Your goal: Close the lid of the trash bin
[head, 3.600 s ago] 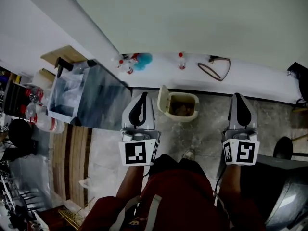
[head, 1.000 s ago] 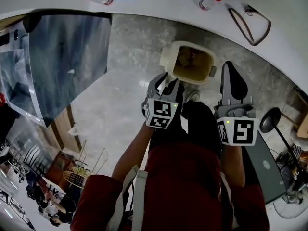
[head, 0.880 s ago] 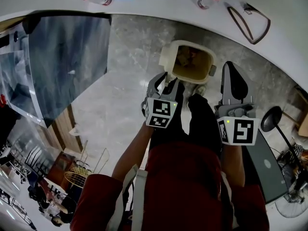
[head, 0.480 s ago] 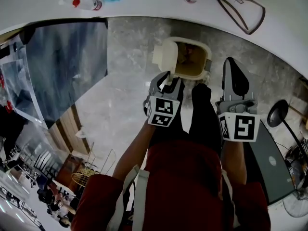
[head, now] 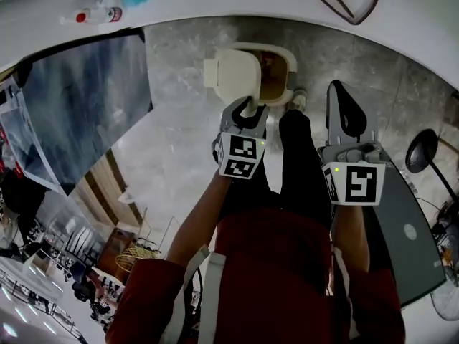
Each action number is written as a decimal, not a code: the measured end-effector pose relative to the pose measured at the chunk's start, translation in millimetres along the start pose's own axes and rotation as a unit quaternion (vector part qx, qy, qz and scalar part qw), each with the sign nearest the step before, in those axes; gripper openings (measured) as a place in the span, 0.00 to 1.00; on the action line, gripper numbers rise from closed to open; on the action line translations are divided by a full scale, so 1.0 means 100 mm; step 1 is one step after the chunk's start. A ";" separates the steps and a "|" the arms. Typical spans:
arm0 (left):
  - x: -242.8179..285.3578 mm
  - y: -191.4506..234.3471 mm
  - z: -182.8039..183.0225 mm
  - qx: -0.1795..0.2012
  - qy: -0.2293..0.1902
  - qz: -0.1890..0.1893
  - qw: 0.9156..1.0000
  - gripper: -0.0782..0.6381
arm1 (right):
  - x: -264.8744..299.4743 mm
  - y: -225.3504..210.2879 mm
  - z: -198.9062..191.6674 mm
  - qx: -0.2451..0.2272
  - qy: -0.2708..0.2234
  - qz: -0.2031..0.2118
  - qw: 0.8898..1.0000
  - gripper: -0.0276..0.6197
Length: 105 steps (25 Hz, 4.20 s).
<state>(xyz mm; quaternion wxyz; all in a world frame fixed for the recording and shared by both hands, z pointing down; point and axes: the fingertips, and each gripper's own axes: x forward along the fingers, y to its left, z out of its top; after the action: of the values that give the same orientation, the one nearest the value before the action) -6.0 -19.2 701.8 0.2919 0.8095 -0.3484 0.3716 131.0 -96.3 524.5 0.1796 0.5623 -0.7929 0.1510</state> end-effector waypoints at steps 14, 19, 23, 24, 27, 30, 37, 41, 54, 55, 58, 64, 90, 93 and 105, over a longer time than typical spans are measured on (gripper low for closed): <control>0.77 -0.43 -0.22 0.020 0.038 -0.030 0.999 0.34 | -0.03 -0.35 -0.80 0.034 0.038 -0.001 0.999 0.04; 1.05 -0.51 -0.35 0.021 0.050 -0.038 0.998 0.34 | -0.03 -0.40 -1.08 0.040 0.051 0.002 0.998 0.04; 1.26 -0.55 -0.46 0.027 0.062 -0.043 0.997 0.34 | -0.03 -0.43 -1.28 0.045 0.059 0.002 0.997 0.04; 1.31 -0.56 -0.49 0.028 0.065 -0.043 0.997 0.34 | -0.02 -0.43 -1.33 0.047 0.061 0.002 0.997 0.04; 1.43 -0.57 -0.55 0.031 0.071 -0.045 0.996 0.34 | 0.02 -0.43 -1.42 0.051 0.070 0.003 0.996 0.04; 1.53 -0.56 -0.62 0.030 0.077 -0.045 0.996 0.34 | 0.03 -0.42 -1.54 0.049 0.075 0.007 0.996 0.04; 1.69 -0.55 -0.71 0.028 0.082 -0.049 0.995 0.35 | 0.07 -0.35 -1.71 0.050 0.084 0.013 0.995 0.04; 1.72 -0.54 -0.72 0.034 0.080 -0.046 0.995 0.35 | 0.09 -0.31 -1.74 0.052 0.086 0.017 0.995 0.04; 1.81 -0.57 -0.77 -0.001 0.092 -0.058 0.994 0.34 | 0.08 -0.29 -1.76 0.047 0.087 0.017 0.995 0.04; 1.81 -0.57 -0.77 -0.003 0.092 -0.057 0.994 0.34 | 0.08 -0.29 -1.76 0.046 0.087 0.017 0.995 0.04; 1.80 -0.57 -0.78 0.000 0.100 -0.058 0.993 0.34 | 0.08 -0.29 -1.72 0.040 0.084 0.017 0.996 0.04; 1.54 -0.57 -0.74 -0.010 0.103 -0.056 0.993 0.34 | 0.00 -0.32 -1.44 0.025 0.072 0.013 0.997 0.04; -1.51 -0.14 2.04 0.006 -0.215 0.070 0.974 0.34 | -0.74 -0.11 1.21 -0.075 -0.071 0.003 0.995 0.04; -1.86 -0.06 2.33 0.013 -0.258 0.090 0.962 0.34 | -0.78 -0.05 1.60 -0.094 -0.103 0.001 0.990 0.04; -3.30 0.14 3.33 0.065 -0.432 0.167 0.884 0.34 | -1.09 0.19 2.95 -0.130 -0.224 -0.011 0.966 0.04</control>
<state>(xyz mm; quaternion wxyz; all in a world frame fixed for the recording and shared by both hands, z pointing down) -42.7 -156.7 254.9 -0.0072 0.8368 -0.5452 0.0502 111.8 -129.1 211.5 0.0713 0.5625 -0.8193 -0.0853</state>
